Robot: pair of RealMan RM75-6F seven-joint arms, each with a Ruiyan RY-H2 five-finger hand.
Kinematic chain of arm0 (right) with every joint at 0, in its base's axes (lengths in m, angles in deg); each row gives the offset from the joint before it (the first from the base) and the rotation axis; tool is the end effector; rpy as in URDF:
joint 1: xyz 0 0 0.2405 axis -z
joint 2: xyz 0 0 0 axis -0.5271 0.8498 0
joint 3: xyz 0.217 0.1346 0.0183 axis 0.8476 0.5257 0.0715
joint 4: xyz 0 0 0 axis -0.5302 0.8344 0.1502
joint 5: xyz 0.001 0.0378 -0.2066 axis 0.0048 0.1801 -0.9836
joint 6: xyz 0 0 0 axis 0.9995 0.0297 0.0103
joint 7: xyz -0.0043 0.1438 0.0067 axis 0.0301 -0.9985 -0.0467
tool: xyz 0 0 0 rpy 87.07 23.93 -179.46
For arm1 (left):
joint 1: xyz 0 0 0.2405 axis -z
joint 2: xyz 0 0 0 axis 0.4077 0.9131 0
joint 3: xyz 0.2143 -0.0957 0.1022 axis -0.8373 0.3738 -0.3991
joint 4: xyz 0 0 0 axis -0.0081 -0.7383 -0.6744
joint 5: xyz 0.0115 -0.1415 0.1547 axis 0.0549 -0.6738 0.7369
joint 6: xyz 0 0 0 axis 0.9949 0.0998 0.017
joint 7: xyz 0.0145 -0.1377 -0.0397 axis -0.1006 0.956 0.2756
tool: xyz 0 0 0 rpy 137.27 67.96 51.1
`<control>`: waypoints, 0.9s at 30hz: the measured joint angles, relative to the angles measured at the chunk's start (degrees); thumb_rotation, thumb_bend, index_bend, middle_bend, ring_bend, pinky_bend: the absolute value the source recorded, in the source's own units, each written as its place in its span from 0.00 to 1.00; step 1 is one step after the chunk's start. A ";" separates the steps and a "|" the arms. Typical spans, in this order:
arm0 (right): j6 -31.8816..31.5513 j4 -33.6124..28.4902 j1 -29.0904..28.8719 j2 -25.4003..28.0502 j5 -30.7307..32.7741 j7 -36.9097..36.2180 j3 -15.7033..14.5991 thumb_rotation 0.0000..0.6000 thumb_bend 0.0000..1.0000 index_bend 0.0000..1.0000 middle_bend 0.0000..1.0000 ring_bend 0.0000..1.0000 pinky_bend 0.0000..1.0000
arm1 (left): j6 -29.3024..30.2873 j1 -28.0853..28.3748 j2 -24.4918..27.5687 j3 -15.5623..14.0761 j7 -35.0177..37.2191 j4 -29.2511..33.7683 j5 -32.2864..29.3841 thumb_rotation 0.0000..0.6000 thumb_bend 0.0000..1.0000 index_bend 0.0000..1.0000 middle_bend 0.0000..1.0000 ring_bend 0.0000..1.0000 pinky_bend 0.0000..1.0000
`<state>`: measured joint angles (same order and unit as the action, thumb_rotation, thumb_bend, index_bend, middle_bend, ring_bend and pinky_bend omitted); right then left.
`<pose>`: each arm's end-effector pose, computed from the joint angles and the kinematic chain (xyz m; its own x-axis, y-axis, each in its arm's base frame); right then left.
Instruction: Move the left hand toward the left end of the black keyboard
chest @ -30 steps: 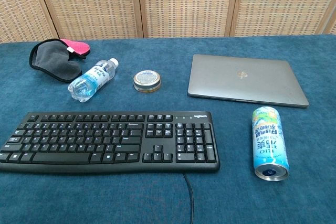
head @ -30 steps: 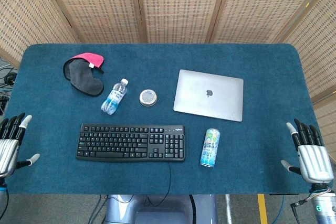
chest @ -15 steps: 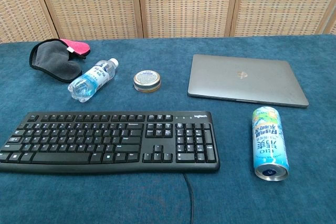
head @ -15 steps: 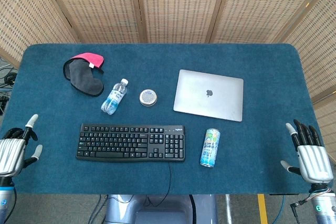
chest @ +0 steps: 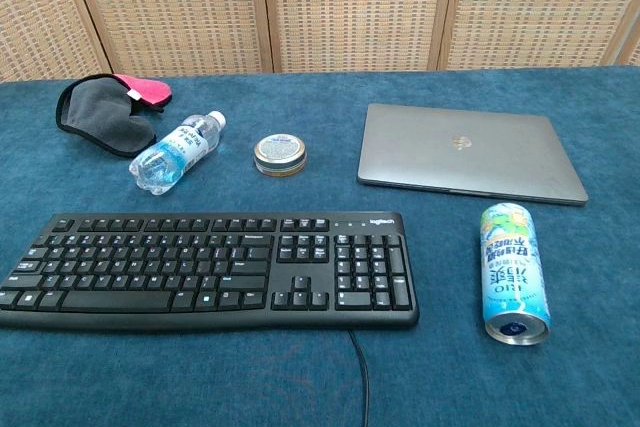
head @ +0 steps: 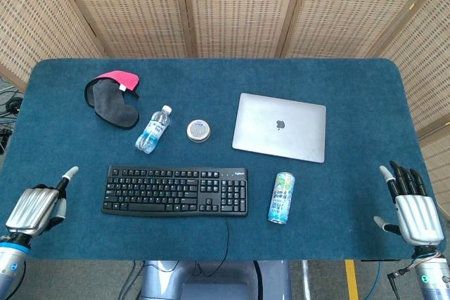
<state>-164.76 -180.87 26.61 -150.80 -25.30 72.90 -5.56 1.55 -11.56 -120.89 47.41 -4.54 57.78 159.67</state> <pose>-0.3124 -0.1835 0.1497 0.4772 -0.0428 0.8778 -0.8787 -0.0050 0.4774 -0.2722 0.1897 0.1351 0.5040 0.3684 0.7812 0.8535 -0.0740 -0.5158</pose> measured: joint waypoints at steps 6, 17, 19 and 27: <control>-0.16 0.01 0.06 0.10 -0.04 -0.35 0.01 1.00 0.00 0.00 0.00 0.00 0.00 | -7.86 4.86 2.67 -0.59 -5.22 3.21 -8.31 1.00 0.77 0.00 0.62 0.55 0.37; 0.34 0.40 -0.08 0.22 0.49 -1.28 0.15 1.00 0.00 0.00 0.00 0.00 0.00 | -13.15 12.64 -0.78 -1.94 -15.22 1.56 -25.67 1.00 0.78 0.00 0.62 0.55 0.37; 0.27 0.42 -0.08 0.25 0.48 -1.39 0.18 1.00 0.00 0.00 0.00 0.00 0.00 | -13.80 14.19 -1.93 -2.27 -16.54 0.76 -28.83 1.00 0.78 0.00 0.62 0.55 0.37; 0.07 0.58 0.01 0.39 0.55 -2.12 0.28 1.00 0.00 0.00 0.00 0.00 0.00 | -15.89 19.46 -6.51 -3.68 -18.86 -2.26 -36.57 1.00 0.78 0.00 0.62 0.55 0.37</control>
<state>-164.68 -180.29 26.62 -150.41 -24.75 70.78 -5.28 -14.34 7.90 -127.41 43.73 -23.40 55.52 123.10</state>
